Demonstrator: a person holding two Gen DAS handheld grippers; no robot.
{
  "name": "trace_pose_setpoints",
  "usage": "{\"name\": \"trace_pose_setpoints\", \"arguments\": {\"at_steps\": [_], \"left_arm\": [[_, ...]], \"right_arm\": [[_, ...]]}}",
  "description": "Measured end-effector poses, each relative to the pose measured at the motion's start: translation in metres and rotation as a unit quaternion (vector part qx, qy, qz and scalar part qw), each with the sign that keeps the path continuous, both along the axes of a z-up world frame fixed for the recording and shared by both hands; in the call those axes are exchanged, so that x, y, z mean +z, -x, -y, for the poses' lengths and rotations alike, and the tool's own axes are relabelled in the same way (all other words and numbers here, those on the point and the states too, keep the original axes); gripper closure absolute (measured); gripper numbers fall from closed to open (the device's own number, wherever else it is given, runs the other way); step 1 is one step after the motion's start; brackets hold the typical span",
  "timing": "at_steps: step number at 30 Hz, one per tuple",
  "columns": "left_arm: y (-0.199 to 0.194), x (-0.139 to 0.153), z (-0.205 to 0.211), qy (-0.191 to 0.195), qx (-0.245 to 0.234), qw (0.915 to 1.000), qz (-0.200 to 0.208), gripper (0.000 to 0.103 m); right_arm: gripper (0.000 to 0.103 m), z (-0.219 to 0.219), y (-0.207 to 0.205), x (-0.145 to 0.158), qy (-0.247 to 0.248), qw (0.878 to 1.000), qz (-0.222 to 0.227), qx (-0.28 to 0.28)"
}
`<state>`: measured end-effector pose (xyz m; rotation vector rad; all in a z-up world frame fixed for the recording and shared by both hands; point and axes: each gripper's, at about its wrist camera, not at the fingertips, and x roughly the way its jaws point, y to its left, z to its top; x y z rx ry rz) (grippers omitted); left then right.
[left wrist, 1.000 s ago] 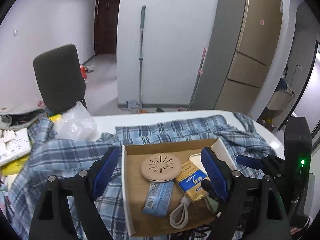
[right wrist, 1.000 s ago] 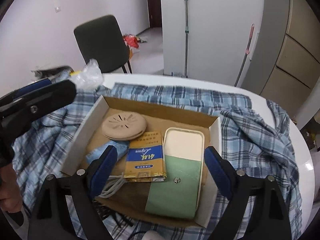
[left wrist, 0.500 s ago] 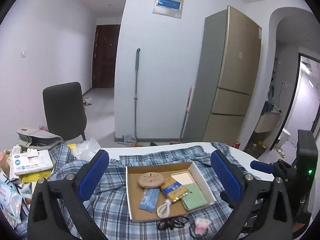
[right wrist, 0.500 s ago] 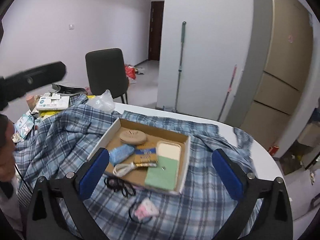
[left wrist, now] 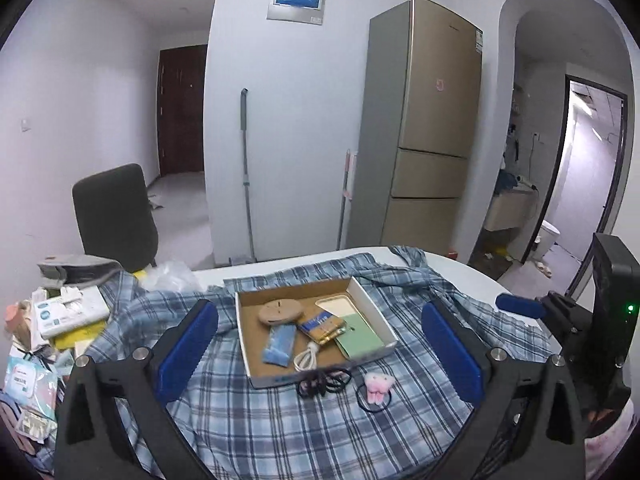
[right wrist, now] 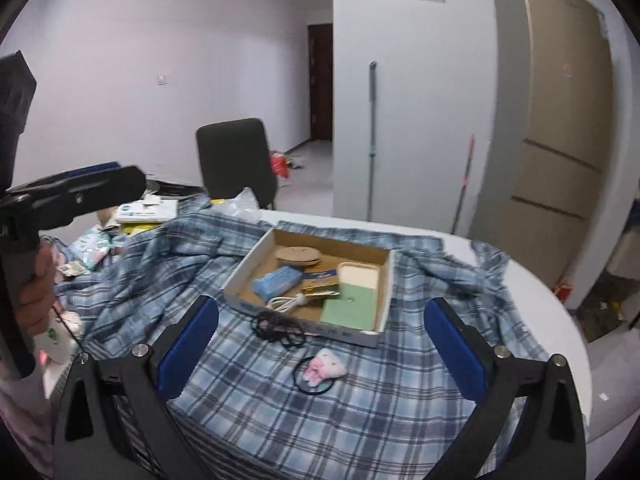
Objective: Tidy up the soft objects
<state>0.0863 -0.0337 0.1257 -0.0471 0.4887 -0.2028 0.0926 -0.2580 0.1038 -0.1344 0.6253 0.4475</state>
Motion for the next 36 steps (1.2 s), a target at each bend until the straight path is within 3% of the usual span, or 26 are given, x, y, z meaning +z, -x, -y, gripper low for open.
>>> {"name": "trace_pose_setpoints", "arguments": {"at_steps": [4, 11, 12, 16, 21, 32, 36], "left_arm": [[0.008, -0.013, 0.008, -0.04, 0.045, 0.998, 0.021, 0.0], [0.01, -0.052, 0.021, -0.088, 0.027, 0.9957, -0.007, 0.0], [0.011, -0.057, 0.022, -0.086, 0.021, 0.9959, -0.016, 0.0], [0.01, -0.069, 0.012, -0.013, 0.002, 0.9986, -0.052, 0.0], [0.006, -0.085, 0.016, -0.048, 0.027, 0.9967, -0.06, 0.0], [-0.014, -0.115, 0.017, -0.063, 0.052, 0.9919, -0.097, 0.0], [-0.018, -0.121, 0.019, -0.081, 0.069, 0.9901, -0.092, 0.0]], "right_arm": [[0.0, 0.002, 0.005, -0.008, 0.027, 0.999, 0.019, -0.026], [0.001, 0.007, 0.006, -0.038, 0.055, 0.998, -0.009, -0.033], [0.001, 0.007, 0.006, -0.043, 0.055, 0.998, -0.014, -0.031], [0.001, 0.008, 0.004, -0.062, 0.054, 0.997, -0.036, -0.028], [0.005, 0.006, -0.003, -0.08, 0.067, 0.996, -0.049, -0.034], [0.012, 0.009, -0.023, -0.107, 0.067, 0.993, -0.089, -0.04], [0.015, 0.008, -0.028, -0.111, 0.07, 0.992, -0.096, -0.038]]}}
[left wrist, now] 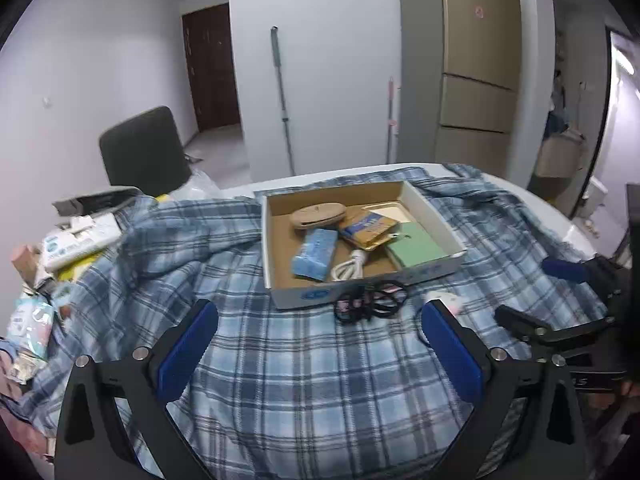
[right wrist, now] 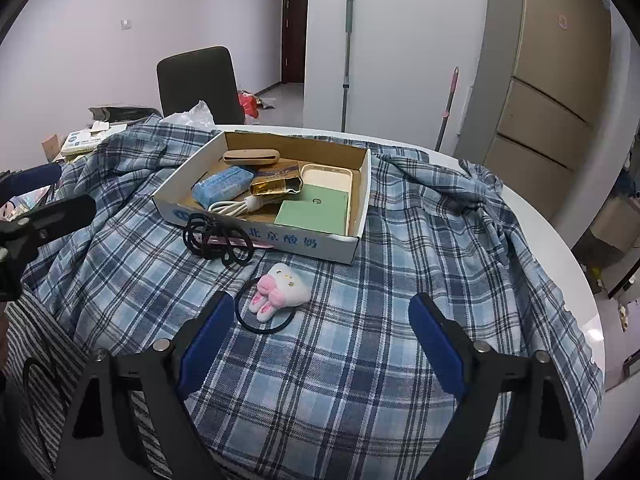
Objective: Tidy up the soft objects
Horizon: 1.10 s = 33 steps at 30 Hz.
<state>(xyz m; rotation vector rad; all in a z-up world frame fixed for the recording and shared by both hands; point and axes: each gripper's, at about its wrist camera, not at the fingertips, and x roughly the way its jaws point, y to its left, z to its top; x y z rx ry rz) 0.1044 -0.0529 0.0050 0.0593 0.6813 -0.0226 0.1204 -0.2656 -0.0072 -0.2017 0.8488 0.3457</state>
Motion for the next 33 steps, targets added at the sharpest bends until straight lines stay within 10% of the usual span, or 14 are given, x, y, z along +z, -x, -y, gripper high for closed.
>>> {"name": "trace_pose_setpoints", "arguments": {"at_steps": [11, 33], "left_arm": [[-0.007, -0.006, 0.013, -0.028, -0.012, 0.9992, 0.025, 0.0], [-0.042, -0.044, 0.004, 0.03, -0.048, 0.9965, -0.062, 0.0]], "right_arm": [[0.015, 0.002, -0.01, -0.008, -0.001, 1.0, -0.01, 0.005], [0.027, -0.017, -0.046, -0.04, -0.011, 0.994, -0.088, 0.06]]}}
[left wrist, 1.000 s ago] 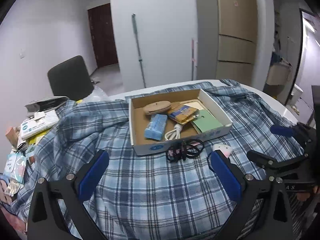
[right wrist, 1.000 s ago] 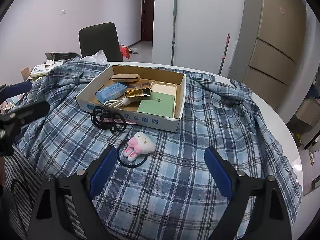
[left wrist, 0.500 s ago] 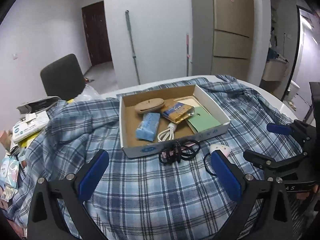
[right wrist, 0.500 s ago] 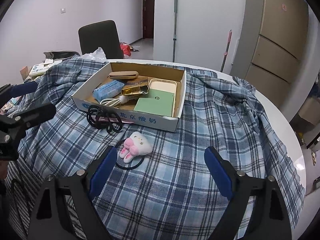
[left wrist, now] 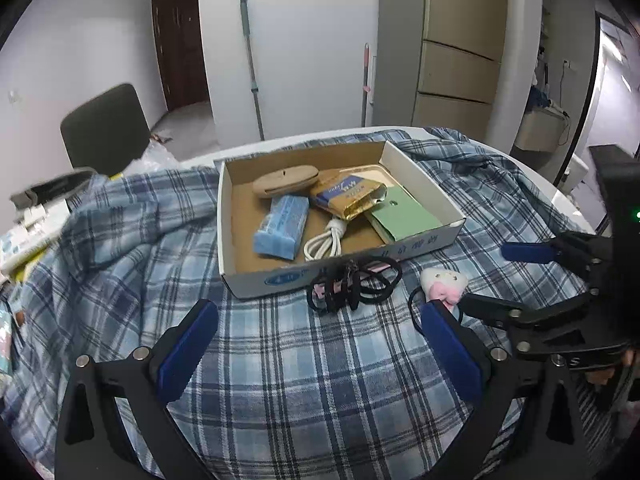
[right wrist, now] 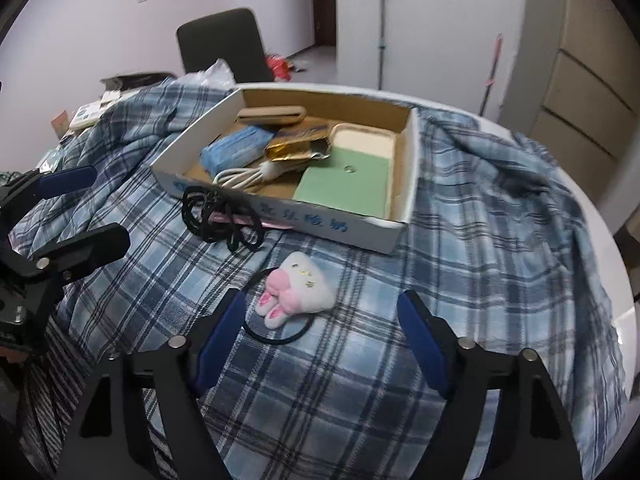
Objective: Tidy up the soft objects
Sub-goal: 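Move the right tool to the pink-and-white plush bunny and grasp it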
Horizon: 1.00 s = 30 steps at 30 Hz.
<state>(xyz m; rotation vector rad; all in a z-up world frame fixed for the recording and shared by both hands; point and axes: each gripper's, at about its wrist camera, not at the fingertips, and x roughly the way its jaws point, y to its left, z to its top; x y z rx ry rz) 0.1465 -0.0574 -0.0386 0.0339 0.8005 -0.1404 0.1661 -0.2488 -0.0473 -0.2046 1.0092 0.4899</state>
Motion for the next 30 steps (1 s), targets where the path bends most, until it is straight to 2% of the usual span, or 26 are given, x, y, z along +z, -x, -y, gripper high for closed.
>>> {"name": "trace_pose_setpoints", "arguments": {"at_steps": [3, 8, 10, 12, 13, 16, 20, 22, 26, 30], "left_arm": [[-0.002, -0.003, -0.005, 0.012, 0.006, 0.9999, -0.005, 0.001], [-0.001, -0.004, -0.009, 0.009, 0.011, 0.9999, -0.004, 0.001], [-0.002, -0.004, -0.01, 0.011, 0.016, 0.9998, -0.004, 0.001], [-0.002, -0.005, -0.011, 0.014, 0.017, 0.9997, -0.004, 0.001], [-0.002, -0.005, -0.012, 0.014, 0.017, 0.9997, -0.004, 0.001], [-0.001, -0.004, -0.01, 0.01, 0.013, 0.9999, -0.002, 0.001], [-0.001, 0.001, -0.004, -0.007, 0.011, 0.9999, 0.009, 0.001], [-0.001, 0.007, -0.003, 0.0, -0.002, 1.0, 0.008, 0.003], [-0.01, 0.013, -0.001, 0.021, -0.026, 0.9993, -0.014, 0.005], [-0.022, 0.009, 0.006, 0.025, -0.034, 0.9985, -0.034, 0.005]], "right_arm": [[0.03, -0.007, -0.008, -0.006, 0.006, 1.0, -0.005, 0.016], [0.039, -0.017, -0.019, -0.02, 0.01, 0.999, -0.025, 0.032], [0.05, -0.019, -0.02, -0.026, 0.018, 0.999, -0.029, 0.034], [0.055, -0.02, -0.019, -0.029, 0.014, 0.999, -0.032, 0.039], [0.063, -0.02, -0.019, -0.028, 0.01, 0.999, -0.033, 0.04], [0.071, -0.02, -0.018, -0.026, 0.005, 0.999, -0.03, 0.043], [0.074, -0.015, -0.01, -0.013, -0.011, 0.999, -0.019, 0.038], [0.074, -0.01, -0.004, -0.001, -0.016, 0.999, -0.001, 0.032], [0.074, 0.002, 0.01, 0.022, -0.017, 0.999, 0.041, 0.013], [0.074, 0.015, 0.017, 0.035, -0.034, 0.998, 0.053, -0.006]]}}
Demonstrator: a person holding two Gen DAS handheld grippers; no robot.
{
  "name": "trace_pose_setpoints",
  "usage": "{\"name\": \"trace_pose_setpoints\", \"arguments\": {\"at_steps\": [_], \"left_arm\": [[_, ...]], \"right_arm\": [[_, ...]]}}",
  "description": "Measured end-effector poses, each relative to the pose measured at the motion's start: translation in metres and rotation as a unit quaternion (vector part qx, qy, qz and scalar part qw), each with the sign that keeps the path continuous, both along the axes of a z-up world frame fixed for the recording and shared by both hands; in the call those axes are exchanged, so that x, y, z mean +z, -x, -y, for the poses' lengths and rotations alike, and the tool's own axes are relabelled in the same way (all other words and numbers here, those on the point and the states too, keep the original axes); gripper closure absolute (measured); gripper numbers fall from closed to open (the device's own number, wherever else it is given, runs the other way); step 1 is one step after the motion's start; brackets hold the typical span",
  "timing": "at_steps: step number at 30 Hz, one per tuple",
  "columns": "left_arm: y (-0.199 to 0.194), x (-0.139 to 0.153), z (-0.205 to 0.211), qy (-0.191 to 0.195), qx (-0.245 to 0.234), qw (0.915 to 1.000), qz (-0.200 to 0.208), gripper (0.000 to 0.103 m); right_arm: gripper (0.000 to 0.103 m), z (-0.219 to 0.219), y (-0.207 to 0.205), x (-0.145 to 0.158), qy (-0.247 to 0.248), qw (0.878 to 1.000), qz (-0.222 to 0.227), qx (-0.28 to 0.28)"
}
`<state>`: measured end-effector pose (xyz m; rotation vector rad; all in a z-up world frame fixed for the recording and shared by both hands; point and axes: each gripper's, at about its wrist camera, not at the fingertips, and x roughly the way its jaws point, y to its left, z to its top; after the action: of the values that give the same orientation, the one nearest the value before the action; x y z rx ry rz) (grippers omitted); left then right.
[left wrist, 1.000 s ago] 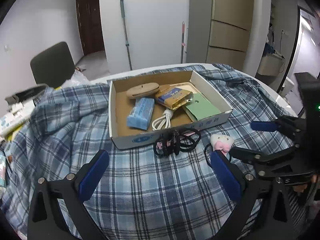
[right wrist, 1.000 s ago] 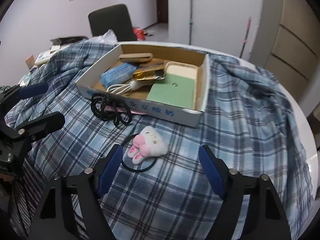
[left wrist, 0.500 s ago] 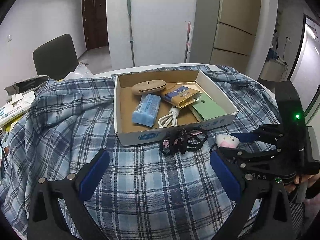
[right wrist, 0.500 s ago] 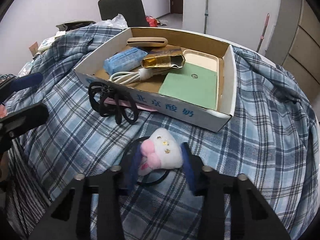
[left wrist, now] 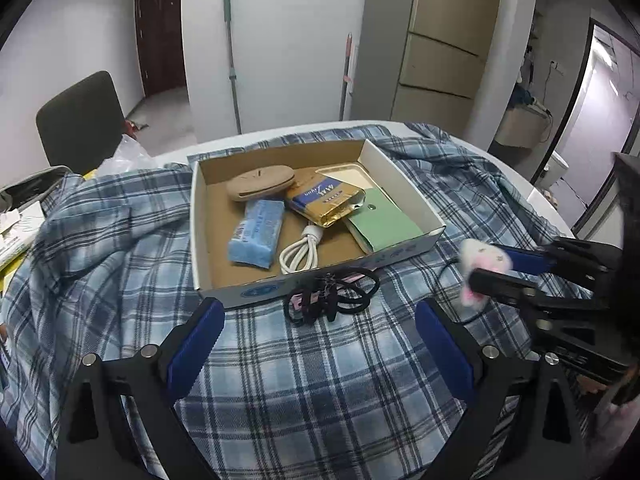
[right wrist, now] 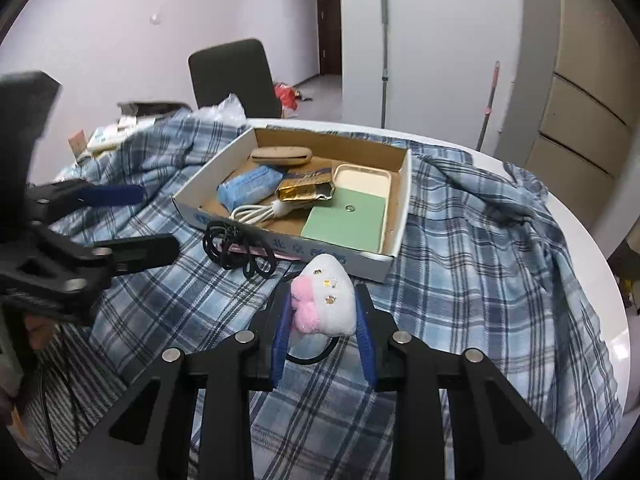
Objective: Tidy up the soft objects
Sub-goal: 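Move the right tool to the pink-and-white plush bunny and grasp it, then grasp the black-handled scissors with the left tool while the right tool holds the bunny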
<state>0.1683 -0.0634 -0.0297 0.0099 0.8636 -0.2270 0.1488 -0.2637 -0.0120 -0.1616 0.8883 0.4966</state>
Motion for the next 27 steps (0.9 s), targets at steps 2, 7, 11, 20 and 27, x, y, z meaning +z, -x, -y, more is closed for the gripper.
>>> {"name": "trace_pose_setpoints", "arguments": {"at_steps": [2, 7, 11, 20, 27], "left_arm": [[-0.009, -0.006, 0.007, -0.013, 0.0, 0.9999, -0.011, 0.005], [-0.03, -0.027, 0.015, -0.023, 0.007, 0.9993, -0.028, 0.005], [-0.042, -0.044, 0.017, -0.012, 0.009, 0.9984, -0.054, 0.005], [-0.051, -0.063, 0.027, -0.028, 0.004, 0.9965, -0.078, 0.023], [-0.047, -0.064, 0.018, -0.01, 0.014, 0.9962, -0.085, 0.071]], "right_arm": [[0.074, 0.005, 0.004, 0.003, -0.005, 1.0, 0.003, -0.01], [0.074, 0.018, 0.006, -0.002, -0.016, 1.0, -0.007, -0.024], [0.074, 0.027, 0.005, -0.009, -0.02, 0.999, -0.018, -0.033], [0.073, 0.039, 0.001, -0.02, -0.035, 0.998, -0.037, -0.045], [0.073, 0.042, 0.003, -0.019, -0.034, 0.997, -0.035, -0.052]]}}
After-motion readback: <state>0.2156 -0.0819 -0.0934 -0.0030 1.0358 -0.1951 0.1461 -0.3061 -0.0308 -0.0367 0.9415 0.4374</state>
